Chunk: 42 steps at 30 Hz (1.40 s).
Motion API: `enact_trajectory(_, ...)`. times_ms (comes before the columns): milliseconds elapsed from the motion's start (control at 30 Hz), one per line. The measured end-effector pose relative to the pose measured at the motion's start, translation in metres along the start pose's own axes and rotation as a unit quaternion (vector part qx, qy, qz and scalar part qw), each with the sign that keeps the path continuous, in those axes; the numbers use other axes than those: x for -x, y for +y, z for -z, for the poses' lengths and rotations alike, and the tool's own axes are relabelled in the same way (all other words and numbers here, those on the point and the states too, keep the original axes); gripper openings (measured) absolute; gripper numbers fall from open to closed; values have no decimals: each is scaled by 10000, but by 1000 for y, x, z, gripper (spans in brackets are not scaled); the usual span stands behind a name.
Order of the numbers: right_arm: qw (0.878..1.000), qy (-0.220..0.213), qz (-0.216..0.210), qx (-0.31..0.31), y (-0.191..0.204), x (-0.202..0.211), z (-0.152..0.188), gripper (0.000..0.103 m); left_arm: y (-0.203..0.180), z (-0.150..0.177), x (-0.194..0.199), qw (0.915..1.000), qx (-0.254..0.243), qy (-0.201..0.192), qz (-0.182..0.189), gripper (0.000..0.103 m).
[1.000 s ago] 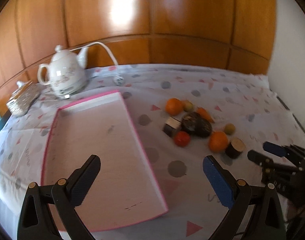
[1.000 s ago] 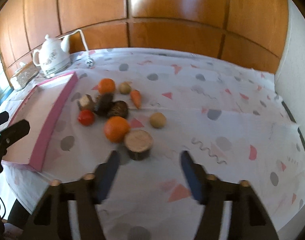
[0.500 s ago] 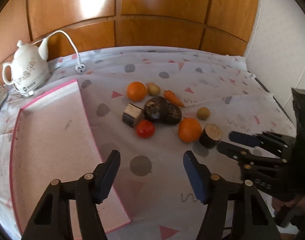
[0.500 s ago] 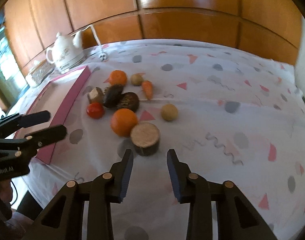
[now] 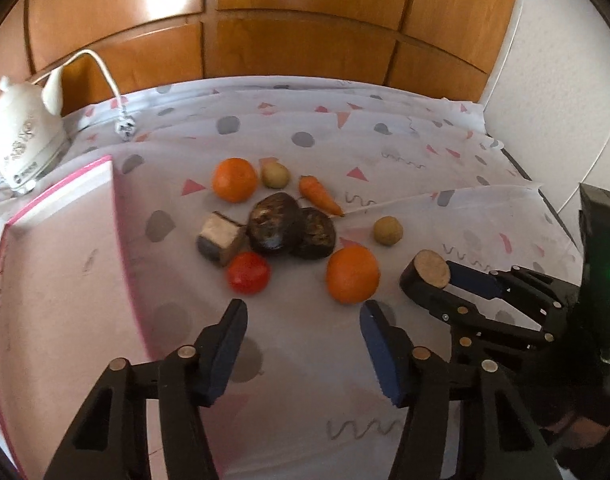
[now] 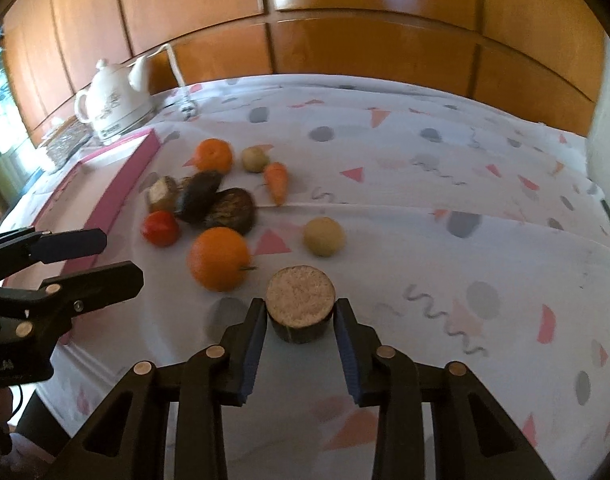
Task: Organize fruits
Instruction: 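Grasp the orange with the left gripper while the right gripper grasps the round wood slice, then carry the orange into the pink tray and release while the right gripper releases the wood slice there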
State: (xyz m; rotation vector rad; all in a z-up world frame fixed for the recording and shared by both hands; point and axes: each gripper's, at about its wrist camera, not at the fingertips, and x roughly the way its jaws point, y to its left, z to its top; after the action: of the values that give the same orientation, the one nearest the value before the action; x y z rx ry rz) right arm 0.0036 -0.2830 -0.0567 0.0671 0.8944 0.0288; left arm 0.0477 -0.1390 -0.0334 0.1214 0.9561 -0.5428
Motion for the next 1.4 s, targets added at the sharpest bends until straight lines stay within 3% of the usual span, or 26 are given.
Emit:
enact_trajectory(133,9998,20,173,-132,-12,0,1,35,-11,-5,-11,9999,-138,68,70,51)
enact_trajectory(300,9996,-26,182,-194,-17,0,2,35,-23,-10,-25,9995,-268,152,85,51)
enact_trajectory(500,9997,-54,141,-212,-19,0,3,35,-30,-15,-45,9992,-244,305,68,36)
enact_trajectory(833,9996,-28,225,-148,-16,-1,2,35,-18,-9,-30,10000,-32,90,13,35)
enact_trajectory(1100,9995,30,307,-79,-10,-1,1,35,20,-5,11,9978,461,-229,-408,35)
enact_trajectory(1400,9996,14,-4,290,22,5,-3,35,69,8,39,9879,1094,-421,-1015,35)
